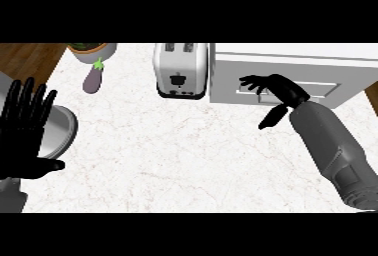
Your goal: Pick up the cup, place it into the drawer and close the drawer
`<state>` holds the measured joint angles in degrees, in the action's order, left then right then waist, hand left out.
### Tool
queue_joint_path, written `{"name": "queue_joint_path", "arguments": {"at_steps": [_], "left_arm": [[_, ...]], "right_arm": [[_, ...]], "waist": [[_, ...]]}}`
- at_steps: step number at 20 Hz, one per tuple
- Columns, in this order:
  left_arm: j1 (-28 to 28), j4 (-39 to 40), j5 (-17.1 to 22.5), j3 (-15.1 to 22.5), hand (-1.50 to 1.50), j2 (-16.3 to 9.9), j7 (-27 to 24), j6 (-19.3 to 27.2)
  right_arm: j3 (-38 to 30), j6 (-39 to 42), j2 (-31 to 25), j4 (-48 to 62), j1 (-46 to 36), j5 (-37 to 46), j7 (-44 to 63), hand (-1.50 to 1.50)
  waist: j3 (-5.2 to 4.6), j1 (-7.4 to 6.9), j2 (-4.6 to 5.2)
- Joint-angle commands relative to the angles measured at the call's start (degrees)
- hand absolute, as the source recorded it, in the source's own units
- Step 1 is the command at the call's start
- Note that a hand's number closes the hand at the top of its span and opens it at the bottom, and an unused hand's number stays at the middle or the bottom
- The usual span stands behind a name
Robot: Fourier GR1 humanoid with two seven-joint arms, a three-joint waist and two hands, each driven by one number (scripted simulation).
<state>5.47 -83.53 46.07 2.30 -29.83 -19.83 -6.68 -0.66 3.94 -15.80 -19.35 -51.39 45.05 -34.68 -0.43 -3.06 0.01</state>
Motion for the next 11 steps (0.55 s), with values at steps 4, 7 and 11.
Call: {"name": "queue_joint_path", "arguments": {"at_steps": [4,7,11], "left_arm": [[0.81,1.87,-0.95,-0.76,-1.5,-1.11,-0.09,-2.1],[1.9,0.64,-0.85,0.13,-1.5,0.73,0.66,-0.37],[1.71,1.4,-1.45,-0.31,-1.5,-0.02,0.03,-1.79]], "right_arm": [[-2.72,0.19,-5.24,7.23,-4.52,-0.22,0.64,-1.5],[-2.69,0.71,-5.49,8.28,-5.6,0.03,0.85,-1.5],[-3.94,-1.26,-4.67,8.93,-5.27,-0.92,0.59,-1.5]], "waist": [[0.6,-1.68,2.18],[0.64,-1.91,2.09],[0.65,-2.12,2.09]]}}
